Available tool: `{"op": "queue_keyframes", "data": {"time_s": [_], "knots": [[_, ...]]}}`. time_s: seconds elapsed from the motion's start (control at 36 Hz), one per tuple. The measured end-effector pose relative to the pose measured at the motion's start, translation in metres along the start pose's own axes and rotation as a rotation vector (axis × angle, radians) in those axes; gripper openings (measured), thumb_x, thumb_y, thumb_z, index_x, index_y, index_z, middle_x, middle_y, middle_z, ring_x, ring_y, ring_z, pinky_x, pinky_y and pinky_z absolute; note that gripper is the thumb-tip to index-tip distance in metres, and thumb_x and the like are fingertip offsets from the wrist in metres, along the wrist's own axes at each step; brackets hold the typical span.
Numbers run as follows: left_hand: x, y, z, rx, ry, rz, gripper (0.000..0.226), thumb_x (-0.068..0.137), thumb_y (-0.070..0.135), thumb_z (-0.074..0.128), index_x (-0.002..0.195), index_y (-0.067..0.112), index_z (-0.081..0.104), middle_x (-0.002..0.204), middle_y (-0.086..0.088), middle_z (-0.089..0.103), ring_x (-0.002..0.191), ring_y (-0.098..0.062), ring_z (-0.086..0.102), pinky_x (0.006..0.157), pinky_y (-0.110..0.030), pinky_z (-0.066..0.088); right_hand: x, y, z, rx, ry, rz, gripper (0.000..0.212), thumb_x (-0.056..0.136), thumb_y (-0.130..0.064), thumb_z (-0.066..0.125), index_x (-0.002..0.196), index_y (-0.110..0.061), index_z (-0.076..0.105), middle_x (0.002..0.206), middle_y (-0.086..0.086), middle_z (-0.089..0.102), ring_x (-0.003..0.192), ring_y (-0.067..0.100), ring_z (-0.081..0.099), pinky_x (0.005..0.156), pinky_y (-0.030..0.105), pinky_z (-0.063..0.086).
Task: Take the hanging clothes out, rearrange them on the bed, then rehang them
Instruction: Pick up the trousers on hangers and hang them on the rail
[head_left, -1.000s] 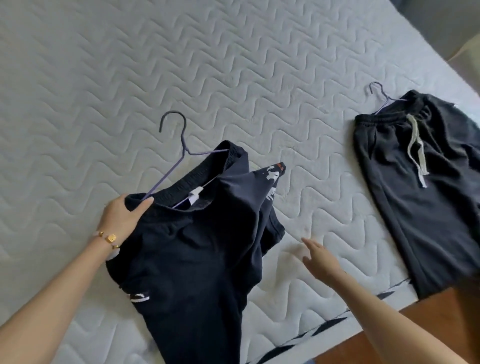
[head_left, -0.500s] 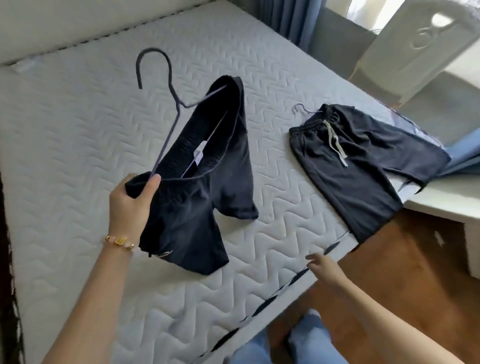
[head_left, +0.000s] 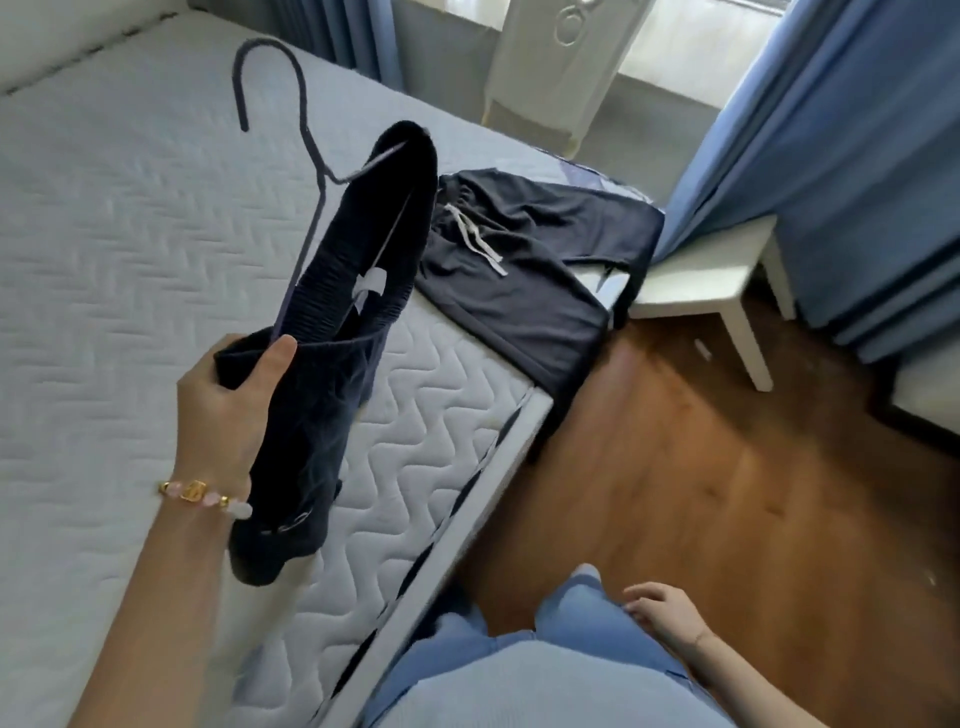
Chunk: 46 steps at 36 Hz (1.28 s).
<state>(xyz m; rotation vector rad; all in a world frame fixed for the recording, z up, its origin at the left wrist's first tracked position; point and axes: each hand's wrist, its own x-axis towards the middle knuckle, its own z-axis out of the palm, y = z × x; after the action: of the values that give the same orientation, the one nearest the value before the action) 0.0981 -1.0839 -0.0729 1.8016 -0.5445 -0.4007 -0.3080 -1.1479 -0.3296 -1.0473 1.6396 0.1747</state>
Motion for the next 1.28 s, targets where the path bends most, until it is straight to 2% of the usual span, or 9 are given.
{"op": "queue_keyframes", "data": {"time_s": [0.17, 0.25, 0.36, 0.42, 0.61, 0.75, 1.08, 1.19, 1.28], "knots": [[-0.037, 0.011, 0.062, -0.062, 0.009, -0.062, 0.015, 0.086, 0.027, 0.065, 0.072, 0.027, 0.060, 0.073, 0.004, 0.060, 0.067, -0.007, 0.056, 0.062, -0.016, 0.048, 0.014, 0.025, -0.056, 0.013, 0.018, 0.008, 0.021, 0.078, 0.006, 0.056, 0.073, -0.011, 0.069, 0.053, -0.007, 0.068, 0.062, 0.017, 0.060, 0.064, 0.025, 0.049], [-0.051, 0.018, 0.089, -0.100, 0.027, -0.087, 0.014, 0.086, 0.026, 0.065, 0.073, 0.024, 0.061, 0.075, 0.002, 0.062, 0.069, -0.011, 0.057, 0.066, -0.023, 0.048, 0.025, 0.028, -0.094, 0.069, -0.013, 0.041, 0.021, 0.082, 0.011, 0.046, 0.076, 0.000, 0.063, 0.050, 0.007, 0.064, 0.039, 0.015, 0.051, 0.042, 0.017, 0.040], [-0.058, 0.028, 0.125, -0.142, 0.061, -0.100, 0.013, 0.086, 0.024, 0.066, 0.074, 0.024, 0.063, 0.076, 0.001, 0.062, 0.071, -0.011, 0.057, 0.062, -0.019, 0.051, 0.048, 0.009, -0.139, 0.086, 0.004, 0.015, 0.021, 0.084, 0.012, 0.041, 0.085, 0.005, 0.061, 0.055, 0.012, 0.063, 0.036, 0.015, 0.045, 0.034, 0.012, 0.028], [-0.055, 0.031, 0.142, -0.155, 0.079, -0.111, 0.013, 0.086, 0.024, 0.066, 0.074, 0.023, 0.063, 0.077, 0.001, 0.062, 0.072, -0.013, 0.057, 0.062, -0.017, 0.053, 0.058, -0.015, -0.158, 0.070, 0.002, -0.032, 0.024, 0.084, 0.011, 0.040, 0.085, 0.001, 0.062, 0.057, 0.008, 0.064, 0.039, 0.012, 0.048, 0.035, 0.012, 0.028], [-0.025, 0.042, 0.191, -0.175, 0.106, -0.135, 0.016, 0.084, 0.022, 0.068, 0.069, 0.024, 0.063, 0.075, 0.000, 0.063, 0.078, -0.021, 0.058, 0.077, -0.036, 0.050, 0.081, -0.152, -0.196, 0.073, -0.023, -0.305, 0.026, 0.088, 0.006, 0.043, 0.084, -0.012, 0.061, 0.069, 0.004, 0.065, 0.041, 0.001, 0.054, 0.036, 0.011, 0.034], [0.013, 0.042, 0.231, -0.141, 0.123, -0.121, 0.015, 0.085, 0.021, 0.068, 0.071, 0.020, 0.062, 0.074, -0.001, 0.061, 0.073, -0.017, 0.056, 0.070, -0.028, 0.048, 0.114, -0.233, -0.205, 0.107, -0.066, -0.401, 0.027, 0.086, 0.007, 0.044, 0.083, -0.012, 0.063, 0.070, 0.006, 0.066, 0.039, -0.003, 0.054, 0.039, 0.010, 0.038], [0.151, 0.021, 0.320, -0.027, 0.229, -0.251, 0.023, 0.085, 0.021, 0.068, 0.069, 0.009, 0.057, 0.071, -0.009, 0.058, 0.072, -0.021, 0.051, 0.068, -0.032, 0.043, 0.226, -0.340, -0.223, -0.017, -0.158, -0.165, 0.026, 0.088, 0.008, 0.040, 0.082, -0.006, 0.062, 0.057, 0.005, 0.064, 0.035, 0.006, 0.051, 0.036, 0.011, 0.030], [0.182, 0.016, 0.326, -0.019, 0.320, -0.343, 0.009, 0.084, 0.023, 0.068, 0.082, 0.014, 0.065, 0.082, -0.007, 0.065, 0.085, -0.023, 0.058, 0.081, -0.035, 0.046, 0.256, -0.376, -0.238, -0.090, -0.181, -0.127, 0.026, 0.086, 0.012, 0.039, 0.080, 0.000, 0.061, 0.052, 0.009, 0.062, 0.030, 0.009, 0.046, 0.033, 0.010, 0.030], [0.194, 0.016, 0.321, 0.004, 0.419, -0.381, 0.010, 0.085, 0.019, 0.067, 0.090, 0.010, 0.064, 0.084, -0.007, 0.064, 0.090, -0.022, 0.057, 0.077, -0.024, 0.045, 0.276, -0.417, -0.248, -0.204, -0.179, -0.144, 0.025, 0.085, 0.012, 0.039, 0.082, 0.003, 0.062, 0.051, 0.008, 0.061, 0.029, 0.009, 0.046, 0.031, 0.010, 0.030]]}}
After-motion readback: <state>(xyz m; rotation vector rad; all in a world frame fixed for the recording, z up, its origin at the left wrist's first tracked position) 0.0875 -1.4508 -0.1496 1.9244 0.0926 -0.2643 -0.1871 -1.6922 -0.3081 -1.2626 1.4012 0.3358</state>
